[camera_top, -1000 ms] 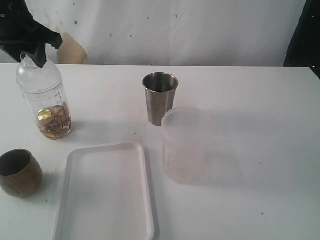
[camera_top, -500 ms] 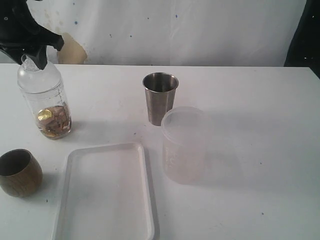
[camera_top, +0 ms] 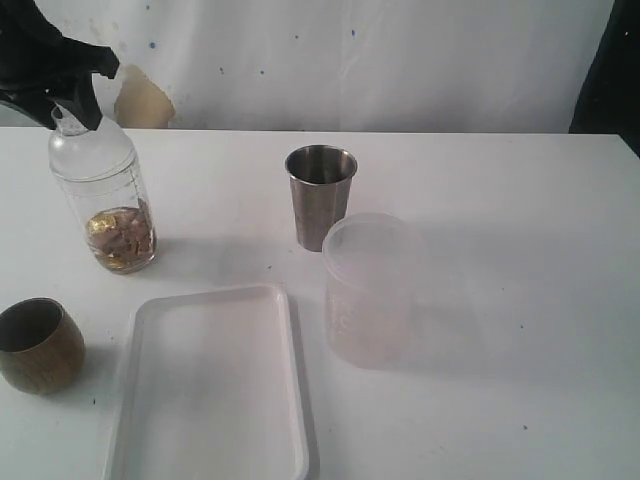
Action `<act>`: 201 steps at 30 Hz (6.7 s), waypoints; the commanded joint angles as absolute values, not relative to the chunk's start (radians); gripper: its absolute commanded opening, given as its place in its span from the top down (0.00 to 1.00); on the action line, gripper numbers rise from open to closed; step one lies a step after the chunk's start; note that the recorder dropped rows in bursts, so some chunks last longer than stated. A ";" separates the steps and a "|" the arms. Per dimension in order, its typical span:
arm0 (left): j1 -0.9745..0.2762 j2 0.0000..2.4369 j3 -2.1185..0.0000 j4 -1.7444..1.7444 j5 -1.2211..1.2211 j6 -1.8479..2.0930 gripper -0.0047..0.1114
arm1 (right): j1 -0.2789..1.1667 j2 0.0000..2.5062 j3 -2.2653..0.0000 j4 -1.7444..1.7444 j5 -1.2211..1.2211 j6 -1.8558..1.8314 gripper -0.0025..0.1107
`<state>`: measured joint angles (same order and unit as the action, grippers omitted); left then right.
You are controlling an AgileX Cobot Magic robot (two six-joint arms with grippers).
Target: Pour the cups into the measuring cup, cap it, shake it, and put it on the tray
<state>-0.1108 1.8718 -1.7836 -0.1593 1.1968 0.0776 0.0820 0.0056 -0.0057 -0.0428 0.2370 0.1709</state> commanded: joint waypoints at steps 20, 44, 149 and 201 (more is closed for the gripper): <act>-0.174 1.930 -1.775 0.006 1.221 0.064 0.96 | 0.089 0.000 0.000 -0.045 0.239 0.169 0.98; -0.224 1.926 -1.775 0.188 1.221 0.063 0.96 | 0.089 0.000 0.000 -0.045 0.239 0.169 0.98; -0.042 1.861 -0.484 -0.027 -1.057 -0.045 0.21 | 0.089 0.000 0.000 -0.045 0.239 0.159 0.98; -0.053 1.783 -0.938 0.231 -0.442 -0.467 0.96 | 0.089 0.000 0.000 -0.045 0.239 0.159 0.98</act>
<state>-0.0686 1.8105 -0.9280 0.5056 -0.5695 -0.4419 0.0820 0.0056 -0.0057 -0.0428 0.2370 0.1647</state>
